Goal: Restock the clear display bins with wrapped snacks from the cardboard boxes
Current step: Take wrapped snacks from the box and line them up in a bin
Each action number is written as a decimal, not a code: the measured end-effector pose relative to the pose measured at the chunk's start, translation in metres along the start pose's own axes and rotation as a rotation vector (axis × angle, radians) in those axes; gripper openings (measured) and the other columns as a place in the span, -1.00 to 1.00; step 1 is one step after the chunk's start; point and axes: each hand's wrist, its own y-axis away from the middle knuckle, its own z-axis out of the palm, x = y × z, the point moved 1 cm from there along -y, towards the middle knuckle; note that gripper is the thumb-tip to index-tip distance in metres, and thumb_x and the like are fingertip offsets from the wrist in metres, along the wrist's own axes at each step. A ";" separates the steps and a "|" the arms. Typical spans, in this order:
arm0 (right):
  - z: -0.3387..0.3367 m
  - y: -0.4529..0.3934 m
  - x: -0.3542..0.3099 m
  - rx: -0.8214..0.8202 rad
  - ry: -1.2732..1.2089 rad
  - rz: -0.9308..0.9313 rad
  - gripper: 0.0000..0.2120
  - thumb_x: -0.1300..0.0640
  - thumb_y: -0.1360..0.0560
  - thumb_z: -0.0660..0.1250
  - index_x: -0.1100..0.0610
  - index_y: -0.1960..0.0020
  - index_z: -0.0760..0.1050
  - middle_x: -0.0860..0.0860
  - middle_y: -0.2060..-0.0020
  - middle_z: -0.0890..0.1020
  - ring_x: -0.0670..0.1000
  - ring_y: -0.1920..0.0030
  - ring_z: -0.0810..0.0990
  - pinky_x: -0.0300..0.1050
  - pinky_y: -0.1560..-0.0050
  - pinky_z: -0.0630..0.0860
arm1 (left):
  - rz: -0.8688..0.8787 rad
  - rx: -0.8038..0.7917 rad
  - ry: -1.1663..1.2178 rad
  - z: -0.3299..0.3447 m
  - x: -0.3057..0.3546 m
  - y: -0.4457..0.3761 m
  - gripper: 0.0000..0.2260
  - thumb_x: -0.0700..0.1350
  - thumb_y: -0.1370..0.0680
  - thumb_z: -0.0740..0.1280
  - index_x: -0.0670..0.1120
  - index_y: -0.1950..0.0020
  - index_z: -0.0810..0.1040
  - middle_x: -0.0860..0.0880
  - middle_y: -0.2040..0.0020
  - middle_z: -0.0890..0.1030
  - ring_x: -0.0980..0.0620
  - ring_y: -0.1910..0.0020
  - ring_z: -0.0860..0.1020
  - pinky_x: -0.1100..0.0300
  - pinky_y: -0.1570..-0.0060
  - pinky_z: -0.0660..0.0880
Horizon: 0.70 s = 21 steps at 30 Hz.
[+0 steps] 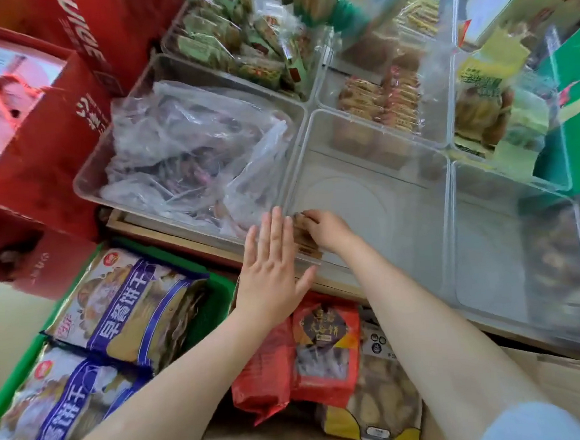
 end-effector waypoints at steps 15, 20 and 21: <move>-0.101 0.224 0.093 0.382 -0.250 -0.232 -0.80 0.10 -0.62 0.26 0.10 0.03 0.64 -0.07 0.25 0.68 -0.08 0.22 0.65 -0.03 0.01 0.58 | 0.014 -0.077 0.400 -0.052 0.116 0.019 -0.54 0.00 -0.49 0.25 -0.19 -0.32 0.54 -0.25 -0.43 0.43 -0.26 -0.43 0.37 -0.11 -0.45 0.21; -0.166 0.366 0.235 0.876 -0.332 -0.147 -0.81 0.12 -0.62 0.26 0.12 0.07 0.62 -0.08 0.32 0.63 -0.05 0.28 0.62 0.01 0.16 0.59 | 0.218 -0.392 0.833 -0.077 0.326 0.071 -0.71 -0.01 -0.61 0.33 -0.03 -0.31 0.55 0.03 -0.30 0.51 0.03 -0.32 0.45 0.25 -0.24 0.32; -0.175 0.384 0.264 0.953 -0.337 -0.116 -0.81 0.12 -0.62 0.26 0.12 0.09 0.61 -0.07 0.33 0.63 -0.04 0.30 0.62 0.04 0.17 0.60 | 0.238 -0.402 0.887 -0.080 0.356 0.081 -0.63 0.03 -0.60 0.34 -0.02 -0.39 0.49 0.03 -0.38 0.44 0.06 -0.39 0.38 0.28 -0.32 0.25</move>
